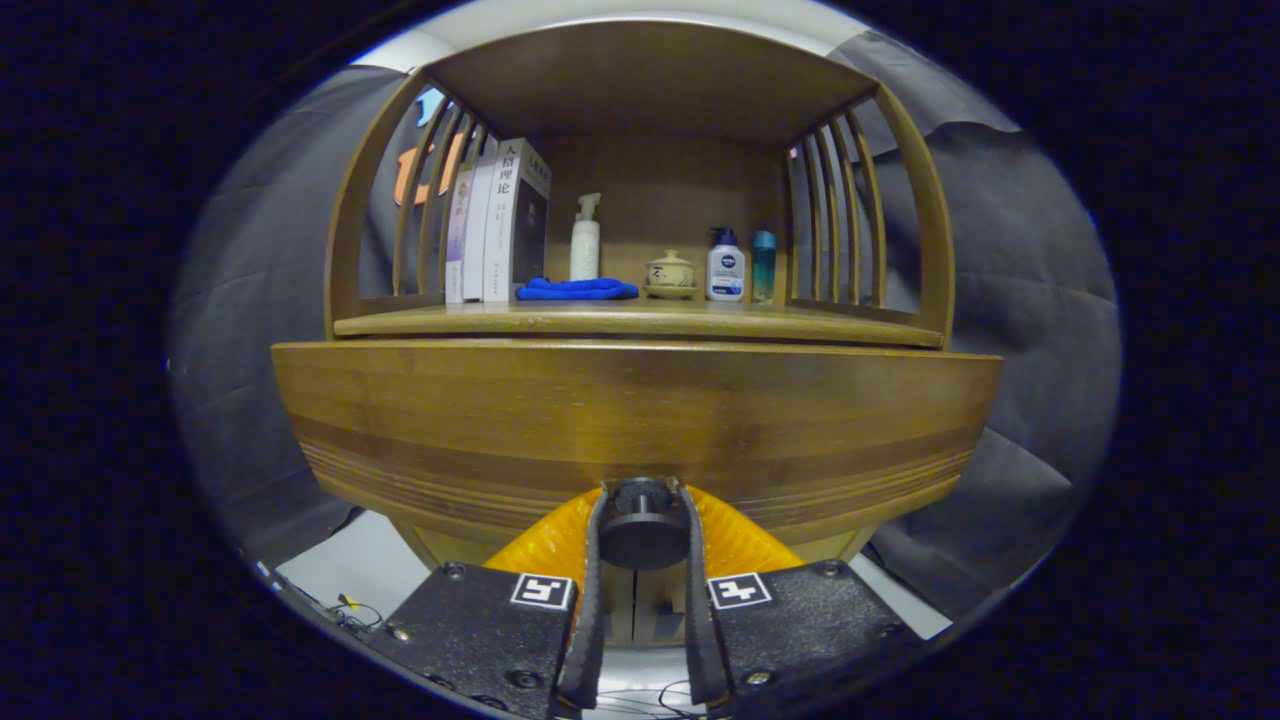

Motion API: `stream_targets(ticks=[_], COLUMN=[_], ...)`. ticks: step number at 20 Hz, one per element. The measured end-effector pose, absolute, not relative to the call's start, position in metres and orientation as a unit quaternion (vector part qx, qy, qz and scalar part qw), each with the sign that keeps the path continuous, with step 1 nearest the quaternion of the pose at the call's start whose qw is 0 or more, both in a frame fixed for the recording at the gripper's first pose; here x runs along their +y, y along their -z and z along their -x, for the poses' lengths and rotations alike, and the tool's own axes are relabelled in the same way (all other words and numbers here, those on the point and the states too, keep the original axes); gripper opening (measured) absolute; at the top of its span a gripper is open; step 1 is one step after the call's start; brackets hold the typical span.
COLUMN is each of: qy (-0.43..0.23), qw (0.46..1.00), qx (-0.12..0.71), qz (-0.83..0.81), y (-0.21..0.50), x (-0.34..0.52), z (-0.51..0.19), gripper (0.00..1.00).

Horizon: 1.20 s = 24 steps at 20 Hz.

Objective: Pull open the drawer, take out the items inside it, and place them on the countertop above the cabinet.

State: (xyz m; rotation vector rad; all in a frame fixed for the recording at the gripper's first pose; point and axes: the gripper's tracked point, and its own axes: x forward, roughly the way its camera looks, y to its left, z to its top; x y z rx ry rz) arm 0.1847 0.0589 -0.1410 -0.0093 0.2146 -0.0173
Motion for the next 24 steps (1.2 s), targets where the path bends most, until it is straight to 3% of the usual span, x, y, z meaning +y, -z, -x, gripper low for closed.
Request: stream_targets(ticks=[24], qy=[-0.008], qw=[0.991], qx=[0.131], qz=[-0.015], y=[0.165], x=[0.058], z=[-0.057], gripper=[0.36])
